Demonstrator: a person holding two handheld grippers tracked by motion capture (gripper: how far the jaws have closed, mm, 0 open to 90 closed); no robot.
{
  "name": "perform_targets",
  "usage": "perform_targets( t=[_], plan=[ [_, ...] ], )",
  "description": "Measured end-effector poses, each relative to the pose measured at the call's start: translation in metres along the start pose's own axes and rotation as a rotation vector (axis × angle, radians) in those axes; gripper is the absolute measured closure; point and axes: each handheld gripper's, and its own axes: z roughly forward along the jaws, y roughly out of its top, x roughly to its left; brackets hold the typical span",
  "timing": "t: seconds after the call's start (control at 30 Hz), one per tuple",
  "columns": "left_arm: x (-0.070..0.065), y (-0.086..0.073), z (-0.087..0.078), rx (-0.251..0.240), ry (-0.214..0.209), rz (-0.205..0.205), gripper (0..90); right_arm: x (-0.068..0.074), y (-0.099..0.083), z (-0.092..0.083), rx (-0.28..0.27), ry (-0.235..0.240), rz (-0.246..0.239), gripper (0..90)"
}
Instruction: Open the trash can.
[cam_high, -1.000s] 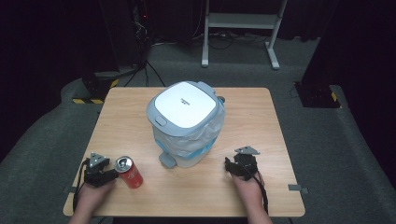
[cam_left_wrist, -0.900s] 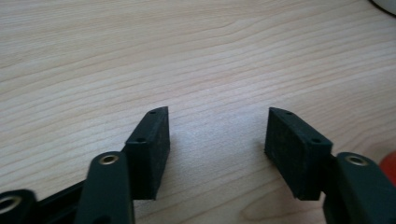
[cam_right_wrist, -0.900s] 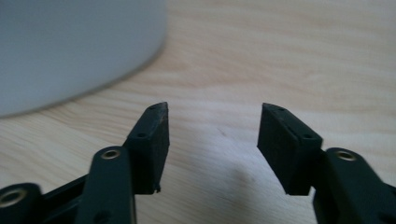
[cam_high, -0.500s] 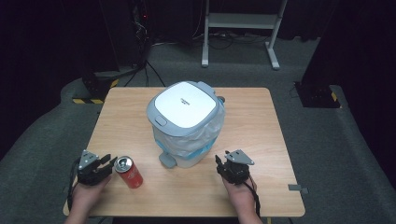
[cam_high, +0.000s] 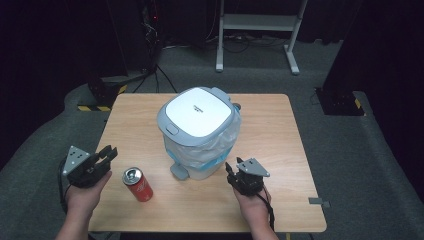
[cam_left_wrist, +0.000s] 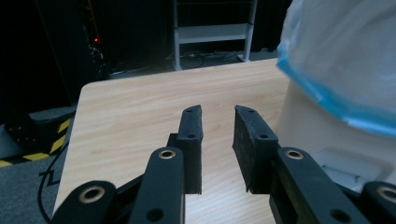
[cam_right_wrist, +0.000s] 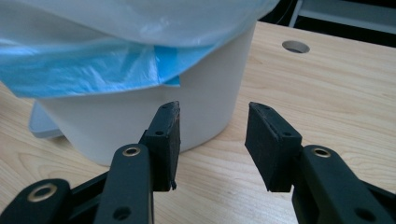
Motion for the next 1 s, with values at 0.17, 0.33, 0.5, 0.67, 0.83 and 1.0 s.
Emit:
perform_targets(
  t=[0.17, 0.33, 0.5, 0.67, 0.83, 1.0],
  plan=[
    [-0.013, 0.022, 0.014, 0.019, -0.013, 0.043, 70.1, 0.003, 0.009, -0.004, -0.033, 0.005, 0.000, 54.4],
    [-0.025, 0.051, 0.033, 0.038, -0.026, 0.062, 71.7, 0.004, 0.022, -0.013, -0.087, -0.023, -0.018, 61.0],
    [-0.039, 0.068, 0.056, 0.069, -0.042, 0.078, 72.3, 0.001, 0.035, -0.020, -0.127, -0.026, -0.014, 63.3],
    [-0.048, 0.084, 0.078, 0.102, -0.062, 0.103, 77.9, 0.001, 0.046, -0.022, -0.143, -0.027, -0.034, 63.4],
    [-0.061, 0.098, 0.097, 0.121, -0.088, 0.114, 78.8, 0.007, 0.059, -0.027, -0.173, -0.013, -0.062, 63.5],
    [-0.069, 0.100, 0.106, 0.119, -0.104, 0.111, 84.2, 0.010, 0.070, -0.026, -0.187, -0.015, -0.085, 63.9]
  ],
)
